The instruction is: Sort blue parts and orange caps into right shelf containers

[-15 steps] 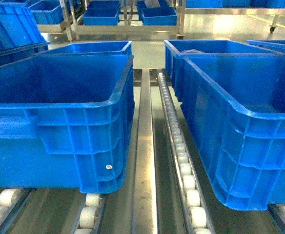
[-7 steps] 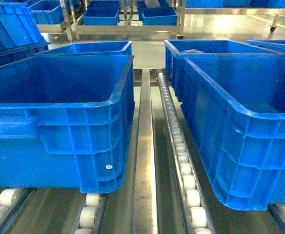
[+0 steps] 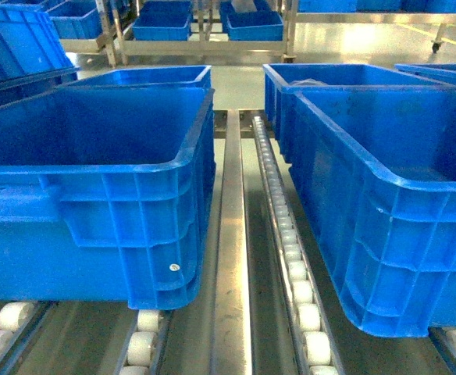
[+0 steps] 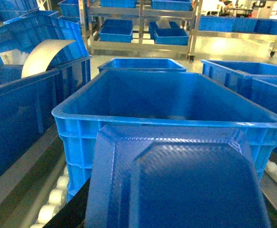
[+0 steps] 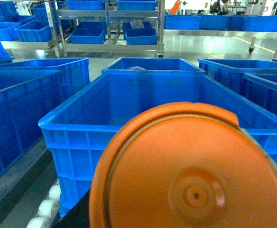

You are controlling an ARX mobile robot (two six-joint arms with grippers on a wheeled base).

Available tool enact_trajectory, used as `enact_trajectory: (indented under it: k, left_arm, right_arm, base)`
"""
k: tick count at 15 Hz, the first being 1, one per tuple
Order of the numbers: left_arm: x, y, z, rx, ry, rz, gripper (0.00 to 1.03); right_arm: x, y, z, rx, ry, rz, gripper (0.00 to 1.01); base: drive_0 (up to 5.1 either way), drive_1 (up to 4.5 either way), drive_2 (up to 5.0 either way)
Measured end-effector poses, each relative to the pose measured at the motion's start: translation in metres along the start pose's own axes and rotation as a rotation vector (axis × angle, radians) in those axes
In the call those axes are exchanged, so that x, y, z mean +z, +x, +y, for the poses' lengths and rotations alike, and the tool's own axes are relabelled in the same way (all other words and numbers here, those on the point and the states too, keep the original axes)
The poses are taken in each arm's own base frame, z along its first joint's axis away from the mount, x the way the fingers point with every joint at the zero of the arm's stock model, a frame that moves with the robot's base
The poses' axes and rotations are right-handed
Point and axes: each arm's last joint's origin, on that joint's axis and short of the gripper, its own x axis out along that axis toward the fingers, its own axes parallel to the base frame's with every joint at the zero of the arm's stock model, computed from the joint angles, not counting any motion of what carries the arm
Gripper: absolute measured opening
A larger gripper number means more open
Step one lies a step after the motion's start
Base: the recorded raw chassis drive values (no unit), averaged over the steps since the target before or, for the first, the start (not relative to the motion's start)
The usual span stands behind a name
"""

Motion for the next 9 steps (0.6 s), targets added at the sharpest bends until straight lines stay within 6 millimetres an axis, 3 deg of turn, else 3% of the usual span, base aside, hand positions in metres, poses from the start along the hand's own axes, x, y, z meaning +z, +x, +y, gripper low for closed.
enact_trajectory:
  k: [8,9]
  left_arm:
    - [0.0,0.0,0.0,0.0,0.0,0.0,0.42]
    - [0.0007,0.0001,-0.0001,-0.003,0.003,-0.008,0.42]
  right_arm:
    - [0.0,0.0,0.0,0.0,0.0,0.0,0.45]
    - [0.0093,0.0014,0.0017,-0.033,-0.046,-0.089,0.45]
  base:
    - [0.0,0.0,0.0]
    - [0.0,0.0,0.0]
